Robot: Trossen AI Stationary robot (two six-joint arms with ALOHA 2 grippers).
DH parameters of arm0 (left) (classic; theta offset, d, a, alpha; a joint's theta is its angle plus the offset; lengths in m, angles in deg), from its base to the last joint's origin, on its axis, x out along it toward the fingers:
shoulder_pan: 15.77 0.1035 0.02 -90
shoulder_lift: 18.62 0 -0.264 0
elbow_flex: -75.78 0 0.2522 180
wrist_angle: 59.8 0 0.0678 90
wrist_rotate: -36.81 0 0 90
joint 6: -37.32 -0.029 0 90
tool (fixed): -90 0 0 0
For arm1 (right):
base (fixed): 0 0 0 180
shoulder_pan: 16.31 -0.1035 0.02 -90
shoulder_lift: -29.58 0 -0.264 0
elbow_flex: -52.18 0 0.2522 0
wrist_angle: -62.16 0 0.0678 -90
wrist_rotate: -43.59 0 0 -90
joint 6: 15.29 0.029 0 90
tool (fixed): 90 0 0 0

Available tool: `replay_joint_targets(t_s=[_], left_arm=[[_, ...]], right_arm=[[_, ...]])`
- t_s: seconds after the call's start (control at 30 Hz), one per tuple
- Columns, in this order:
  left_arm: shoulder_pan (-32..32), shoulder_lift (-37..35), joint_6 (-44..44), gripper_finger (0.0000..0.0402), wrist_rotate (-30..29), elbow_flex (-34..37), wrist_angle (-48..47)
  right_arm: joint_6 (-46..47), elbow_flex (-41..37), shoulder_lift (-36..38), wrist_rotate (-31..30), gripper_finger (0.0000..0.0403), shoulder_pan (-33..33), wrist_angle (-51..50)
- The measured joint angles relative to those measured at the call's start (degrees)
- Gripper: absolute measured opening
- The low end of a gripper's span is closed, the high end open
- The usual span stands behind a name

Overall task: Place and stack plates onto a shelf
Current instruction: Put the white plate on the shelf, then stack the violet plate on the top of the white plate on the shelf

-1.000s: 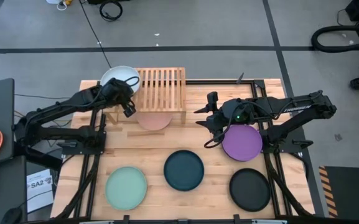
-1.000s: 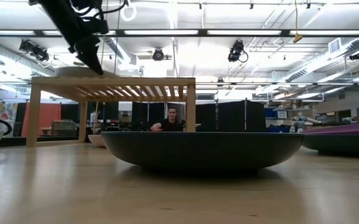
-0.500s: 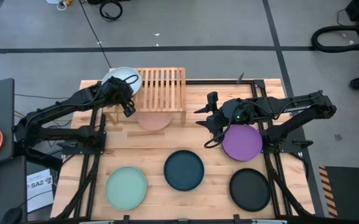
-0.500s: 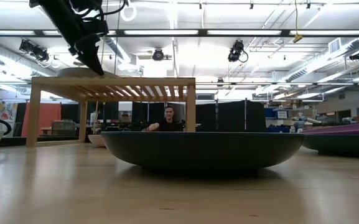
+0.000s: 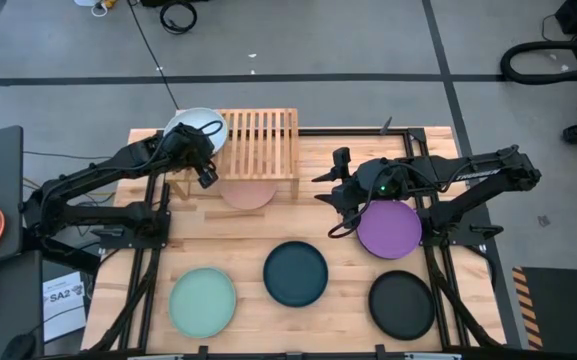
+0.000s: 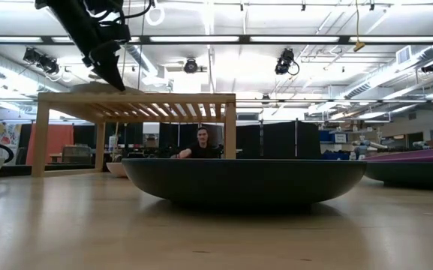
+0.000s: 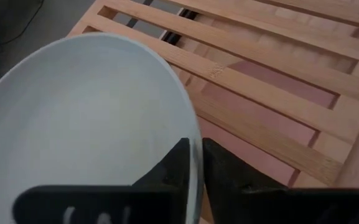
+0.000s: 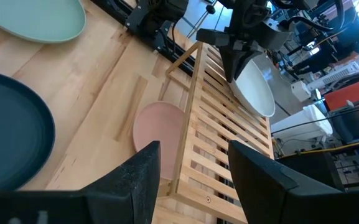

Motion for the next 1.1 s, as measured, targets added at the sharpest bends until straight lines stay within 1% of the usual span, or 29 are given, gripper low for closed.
replay_joint_targets(t_s=[0.27, 0.43, 0.5, 0.6, 0.73, 0.8, 0.93, 1.1], left_arm=[[0.0, 0.0, -0.1, 0.0147, 0.0, 0.0, 0.0], [0.0, 0.0, -1.1, 0.0177, -0.1, 0.0, 3.0], [0.0, 0.0, -1.9, 0.018, -0.1, 0.0, 5.2], [0.0, 0.0, -2.0, 0.0178, -0.1, 0.0, 9.4], [0.0, 0.0, -2.0, 0.0175, 0.3, 0.0, 15.6], [-0.1, 0.0, -2.0, 0.0175, 1.6, 0.0, 18.3], [-0.1, 0.0, -1.6, 0.0174, 6.4, 0.0, 22.4], [-0.1, 0.0, -1.5, 0.0174, 9.1, 0.0, 24.3]], right_arm=[[0.0, 0.0, 0.0, 0.0, 0.0193, 0.0, 0.0], [0.0, 0.0, 0.0, 0.0, 0.0193, 0.0, -0.4], [1.0, 0.0, 0.0, -0.5, 0.0193, 0.0, -1.1], [5.5, 0.1, 0.0, -2.8, 0.0193, 0.0, -2.1], [11.3, 0.1, 0.2, -5.0, 0.0193, 0.6, -7.8], [14.9, 0.1, 0.2, -4.9, 0.0193, 1.1, -11.9], [23.9, 0.1, 0.2, -4.3, 0.0193, 2.3, -22.3], [37.5, 0.1, 0.2, -0.5, 0.0193, 5.1, -35.9]])
